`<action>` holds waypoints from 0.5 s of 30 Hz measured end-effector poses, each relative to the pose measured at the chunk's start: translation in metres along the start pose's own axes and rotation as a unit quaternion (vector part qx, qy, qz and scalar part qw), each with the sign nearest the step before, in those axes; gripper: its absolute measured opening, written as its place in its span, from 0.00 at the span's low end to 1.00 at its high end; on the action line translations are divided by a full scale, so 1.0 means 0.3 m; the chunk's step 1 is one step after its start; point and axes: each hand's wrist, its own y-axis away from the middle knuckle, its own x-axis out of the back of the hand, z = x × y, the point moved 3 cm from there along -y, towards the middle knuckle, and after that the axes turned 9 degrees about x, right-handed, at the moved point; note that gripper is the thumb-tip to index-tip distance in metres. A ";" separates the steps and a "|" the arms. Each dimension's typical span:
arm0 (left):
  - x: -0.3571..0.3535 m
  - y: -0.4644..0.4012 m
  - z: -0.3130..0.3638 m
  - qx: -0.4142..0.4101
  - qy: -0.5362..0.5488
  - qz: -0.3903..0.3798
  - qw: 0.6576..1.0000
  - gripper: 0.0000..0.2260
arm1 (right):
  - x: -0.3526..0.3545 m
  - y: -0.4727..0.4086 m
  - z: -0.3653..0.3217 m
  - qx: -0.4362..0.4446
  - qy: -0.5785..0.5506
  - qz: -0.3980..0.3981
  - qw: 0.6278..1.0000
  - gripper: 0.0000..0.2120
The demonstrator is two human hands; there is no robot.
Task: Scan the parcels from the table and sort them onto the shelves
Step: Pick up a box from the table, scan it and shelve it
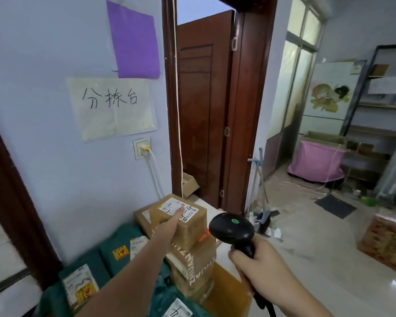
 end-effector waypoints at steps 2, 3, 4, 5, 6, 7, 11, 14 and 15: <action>-0.018 0.041 -0.006 0.006 0.022 0.010 1.000 0.55 | 0.030 -0.047 0.018 0.001 -0.019 -0.030 0.999 0.04; -0.025 0.048 -0.014 0.013 0.039 0.018 0.999 0.50 | 0.041 -0.071 0.025 0.004 -0.021 -0.040 0.999 0.05; -0.030 0.044 -0.025 0.028 0.039 0.027 0.999 0.50 | 0.049 -0.097 0.028 0.010 -0.022 -0.048 0.999 0.05; -0.033 0.034 -0.035 0.039 0.035 0.032 0.998 0.51 | 0.052 -0.121 0.031 0.016 -0.023 -0.055 0.998 0.05; -0.034 0.021 -0.040 0.050 0.037 0.034 0.997 0.52 | 0.052 -0.144 0.034 0.020 -0.025 -0.059 0.998 0.04; -0.035 0.011 -0.043 0.056 0.037 0.034 0.997 0.52 | 0.050 -0.164 0.037 0.023 -0.029 -0.063 0.997 0.03; -0.038 0.001 -0.047 0.052 0.051 0.040 0.997 0.50 | 0.042 -0.224 0.053 0.039 -0.037 -0.076 0.996 0.02; -0.025 -0.001 -0.031 -0.007 0.074 0.069 0.995 0.52 | 0.037 -0.248 0.067 0.040 -0.049 -0.087 0.994 0.02; -0.019 0.002 -0.024 -0.030 0.078 0.070 0.994 0.54 | 0.035 -0.255 0.073 0.039 -0.054 -0.092 0.994 0.02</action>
